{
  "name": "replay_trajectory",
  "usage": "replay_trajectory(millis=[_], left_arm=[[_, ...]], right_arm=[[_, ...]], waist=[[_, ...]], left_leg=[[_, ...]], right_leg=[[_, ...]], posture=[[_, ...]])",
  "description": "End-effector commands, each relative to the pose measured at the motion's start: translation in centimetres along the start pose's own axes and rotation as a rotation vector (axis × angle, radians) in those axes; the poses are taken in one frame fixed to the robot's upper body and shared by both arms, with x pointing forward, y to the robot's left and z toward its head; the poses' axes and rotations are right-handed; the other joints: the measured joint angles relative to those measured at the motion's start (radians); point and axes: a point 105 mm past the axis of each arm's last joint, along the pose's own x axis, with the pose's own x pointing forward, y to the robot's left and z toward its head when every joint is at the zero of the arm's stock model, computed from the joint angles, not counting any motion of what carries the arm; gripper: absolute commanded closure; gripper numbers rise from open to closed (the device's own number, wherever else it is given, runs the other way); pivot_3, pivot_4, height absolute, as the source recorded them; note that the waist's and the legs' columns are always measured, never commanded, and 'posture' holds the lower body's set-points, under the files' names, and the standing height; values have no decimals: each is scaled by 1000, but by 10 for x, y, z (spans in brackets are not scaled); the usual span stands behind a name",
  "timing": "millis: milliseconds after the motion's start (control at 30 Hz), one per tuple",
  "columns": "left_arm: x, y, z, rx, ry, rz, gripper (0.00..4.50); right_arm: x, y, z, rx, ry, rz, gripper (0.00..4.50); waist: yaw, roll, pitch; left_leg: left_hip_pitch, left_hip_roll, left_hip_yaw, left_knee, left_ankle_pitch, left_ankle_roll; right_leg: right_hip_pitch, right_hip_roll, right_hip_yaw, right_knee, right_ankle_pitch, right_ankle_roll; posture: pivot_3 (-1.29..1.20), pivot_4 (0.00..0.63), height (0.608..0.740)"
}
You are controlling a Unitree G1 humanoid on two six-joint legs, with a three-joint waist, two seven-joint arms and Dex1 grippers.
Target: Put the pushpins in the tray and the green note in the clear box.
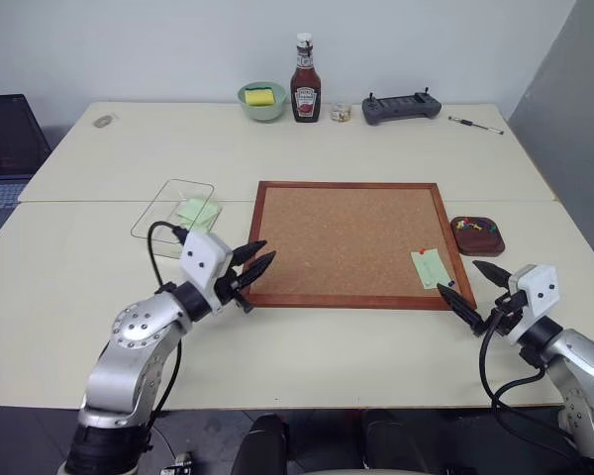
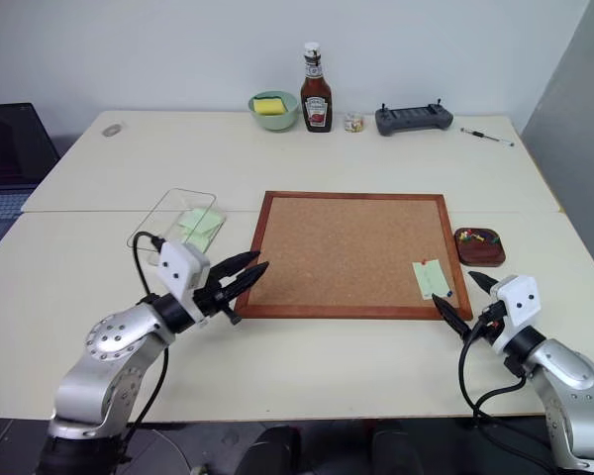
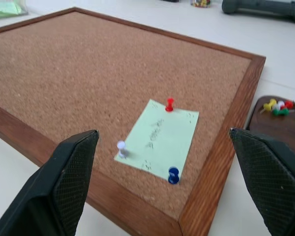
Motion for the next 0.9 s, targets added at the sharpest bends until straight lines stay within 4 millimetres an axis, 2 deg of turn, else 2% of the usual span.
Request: replay_trajectory(millis=[33,100,567,733,900], left_arm=[[20,-4,4,-6,-16,-60,4196],[30,-8,2,2,-9,-98,4455],[118,-41,-5,-32,-29,-269,4455],[136,-55,-16,-40,3,-329,4455],[142,-66,-20,-51,19,-383,4455]], right_arm=[[1,2,20,-46,-41,3,0],[2,3,23,-46,-44,0,0],[11,7,33,-59,-28,3,0],[14,11,37,-51,-26,20,0],[15,12,38,-44,-23,27,0]], waist=[[1,0,0],[1,0,0],[0,0,0],[-2,0,0],[-1,-1,0]], left_leg=[[0,0,0,0,0,0],[0,0,0,0,0,0],[-1,-1,0,0,0,0],[-1,-1,0,0,0,0],[-1,-1,0,0,0,0]], right_leg=[[0,0,0,0,0,0],[0,0,0,0,0,0],[0,0,0,0,0,0],[0,0,0,0,0,0],[0,0,0,0,0,0]], posture=[[0,150,740],[0,150,740],[0,150,740],[0,150,740],[0,150,740]])
